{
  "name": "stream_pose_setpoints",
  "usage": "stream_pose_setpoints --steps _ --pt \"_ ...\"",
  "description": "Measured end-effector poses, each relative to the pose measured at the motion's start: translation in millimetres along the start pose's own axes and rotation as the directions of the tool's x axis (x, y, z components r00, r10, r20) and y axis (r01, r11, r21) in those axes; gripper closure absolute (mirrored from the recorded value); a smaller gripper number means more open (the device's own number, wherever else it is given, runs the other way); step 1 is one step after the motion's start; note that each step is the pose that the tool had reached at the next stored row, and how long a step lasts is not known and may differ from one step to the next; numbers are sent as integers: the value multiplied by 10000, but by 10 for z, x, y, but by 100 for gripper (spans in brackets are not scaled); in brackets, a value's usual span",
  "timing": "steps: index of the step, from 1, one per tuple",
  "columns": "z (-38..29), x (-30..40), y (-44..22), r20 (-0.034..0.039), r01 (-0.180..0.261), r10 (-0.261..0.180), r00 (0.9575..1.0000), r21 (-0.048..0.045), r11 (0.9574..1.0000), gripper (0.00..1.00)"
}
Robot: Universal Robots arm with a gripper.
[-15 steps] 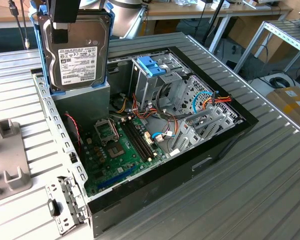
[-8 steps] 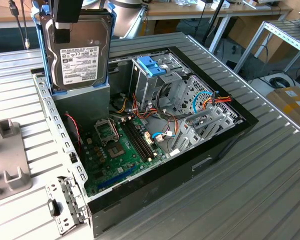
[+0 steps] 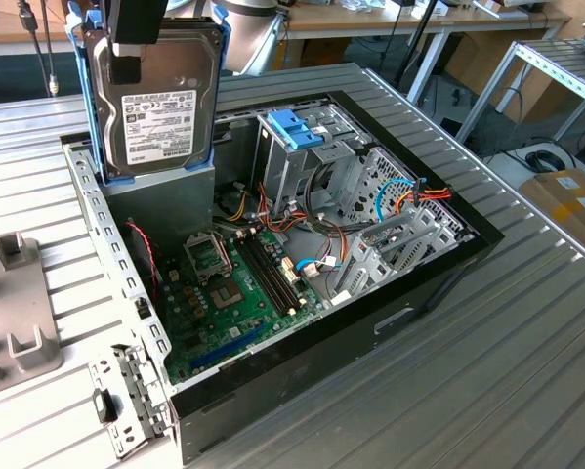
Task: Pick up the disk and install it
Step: 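Pick up the disk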
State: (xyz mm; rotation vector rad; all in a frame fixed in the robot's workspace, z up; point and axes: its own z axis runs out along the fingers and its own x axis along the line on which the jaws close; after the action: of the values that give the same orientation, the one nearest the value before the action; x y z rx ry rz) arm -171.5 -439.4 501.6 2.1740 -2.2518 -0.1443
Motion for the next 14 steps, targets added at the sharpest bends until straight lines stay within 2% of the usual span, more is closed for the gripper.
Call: stream_pose_setpoints --steps 14 --pt "-3 0 -47 -1 0 0 10000 1 10000 63"
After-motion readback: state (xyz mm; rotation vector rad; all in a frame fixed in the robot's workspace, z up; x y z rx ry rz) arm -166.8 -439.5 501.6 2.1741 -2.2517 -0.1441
